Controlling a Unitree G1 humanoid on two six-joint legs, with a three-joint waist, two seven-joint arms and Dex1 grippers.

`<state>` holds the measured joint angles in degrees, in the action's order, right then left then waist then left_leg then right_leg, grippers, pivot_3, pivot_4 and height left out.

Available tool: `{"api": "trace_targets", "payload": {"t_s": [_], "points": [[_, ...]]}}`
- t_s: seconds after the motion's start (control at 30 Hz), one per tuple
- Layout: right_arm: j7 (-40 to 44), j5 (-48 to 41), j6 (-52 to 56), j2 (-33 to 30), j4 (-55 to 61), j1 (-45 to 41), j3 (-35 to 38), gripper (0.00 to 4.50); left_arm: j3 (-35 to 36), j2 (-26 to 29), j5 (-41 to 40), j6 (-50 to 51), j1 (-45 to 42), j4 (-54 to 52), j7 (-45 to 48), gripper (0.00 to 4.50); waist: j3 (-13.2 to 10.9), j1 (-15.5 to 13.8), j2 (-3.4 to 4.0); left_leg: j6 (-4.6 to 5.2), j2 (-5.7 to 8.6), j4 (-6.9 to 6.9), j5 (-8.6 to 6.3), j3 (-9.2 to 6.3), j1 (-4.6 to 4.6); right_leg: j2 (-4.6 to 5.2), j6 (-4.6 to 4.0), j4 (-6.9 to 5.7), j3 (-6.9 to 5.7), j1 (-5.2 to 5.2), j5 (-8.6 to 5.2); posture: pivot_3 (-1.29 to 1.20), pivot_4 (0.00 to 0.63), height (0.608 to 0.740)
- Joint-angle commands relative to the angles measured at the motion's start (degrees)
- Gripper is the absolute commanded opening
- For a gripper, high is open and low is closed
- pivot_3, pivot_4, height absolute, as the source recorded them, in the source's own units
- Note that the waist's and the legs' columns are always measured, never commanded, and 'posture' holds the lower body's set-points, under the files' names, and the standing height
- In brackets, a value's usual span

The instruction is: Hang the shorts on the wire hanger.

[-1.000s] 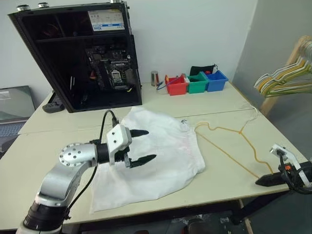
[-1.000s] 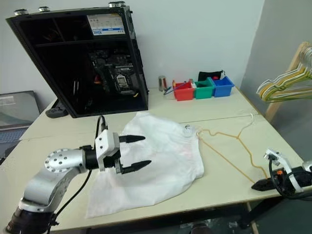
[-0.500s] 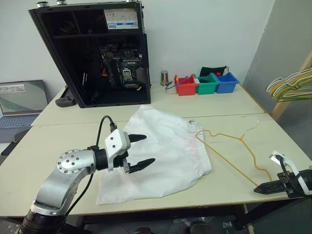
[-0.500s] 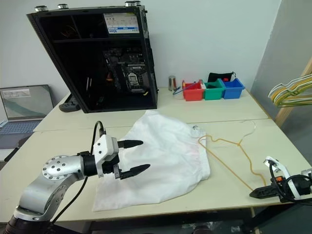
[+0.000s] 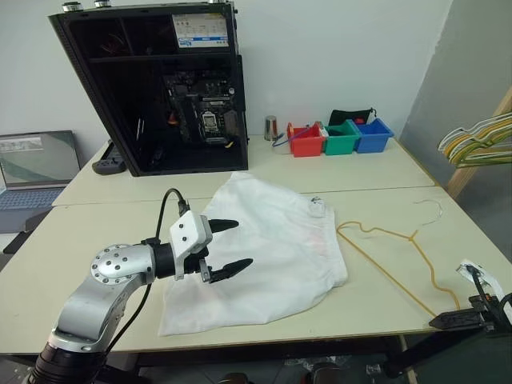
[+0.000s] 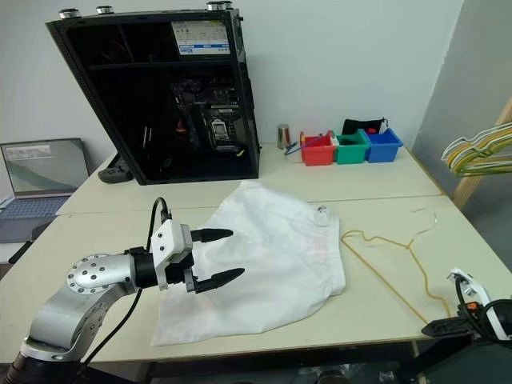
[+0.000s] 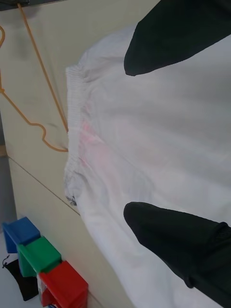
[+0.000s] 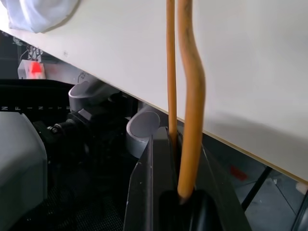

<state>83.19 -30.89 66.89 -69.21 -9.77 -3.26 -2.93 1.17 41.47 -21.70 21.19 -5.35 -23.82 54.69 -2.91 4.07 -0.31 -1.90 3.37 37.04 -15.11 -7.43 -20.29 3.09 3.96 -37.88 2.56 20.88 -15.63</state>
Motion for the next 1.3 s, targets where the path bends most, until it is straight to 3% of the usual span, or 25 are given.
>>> {"api": "trace_targets", "payload": {"t_s": [0.03, 0.2, 0.47, 0.97, 1.3], "points": [[-0.25, -3.77, 2.52, -0.10, 4.10, -1.31, 2.54, 0.00, 0.80, 0.99, 0.05, -1.20, -0.97, 0.37, 0.55, 4.49, -0.07, 0.00, -0.03, 0.00, 0.00, 0.00, 0.00, 0.00, -0.01, 0.00, 0.00, 0.01, 0.00, 0.00, 0.00, -0.09, 0.026, 0.740], [-0.55, -8.16, 6.26, 0.43, 9.12, -1.37, 2.83, 0.00, 1.17, 1.46, 0.32, -1.85, -1.93, 1.79, 0.93, 4.49, -0.22, -0.07, -0.09, 0.00, -0.02, -0.01, 0.00, -0.03, -0.02, -0.01, 0.00, 0.01, -0.03, 0.02, 0.00, -0.08, 0.028, 0.740], [-4.76, -7.76, 6.45, 3.66, 9.05, -1.58, -0.09, 0.00, 0.54, 1.75, 0.93, -2.57, -1.85, 1.32, 0.92, 4.49, -0.60, -0.84, -0.31, 0.00, -0.03, -0.03, -0.01, -0.11, -0.10, 0.00, 0.01, 0.11, -0.02, 0.09, 0.00, -0.07, 0.028, 0.740], [-4.71, -8.15, 9.55, 7.58, 1.72, -11.62, -4.76, 0.00, 2.50, 4.05, 0.80, -3.90, -1.36, 2.21, 2.09, 4.49, -0.72, -1.74, -0.29, 0.00, -0.06, -0.04, 0.00, -0.14, -0.22, 0.00, 0.02, 0.09, -0.08, 0.25, 0.02, -0.03, 0.011, 0.740], [-8.10, -6.50, 10.72, 13.85, -6.42, -17.40, -6.64, 0.00, 2.29, 4.00, 0.94, -4.23, 0.13, 0.16, 1.43, 4.49, -0.70, -2.50, -0.29, 0.00, -0.01, -0.04, 0.00, -0.15, -0.32, 0.01, 0.03, 0.11, -0.06, 0.32, 0.03, 0.00, 0.003, 0.740]]}}
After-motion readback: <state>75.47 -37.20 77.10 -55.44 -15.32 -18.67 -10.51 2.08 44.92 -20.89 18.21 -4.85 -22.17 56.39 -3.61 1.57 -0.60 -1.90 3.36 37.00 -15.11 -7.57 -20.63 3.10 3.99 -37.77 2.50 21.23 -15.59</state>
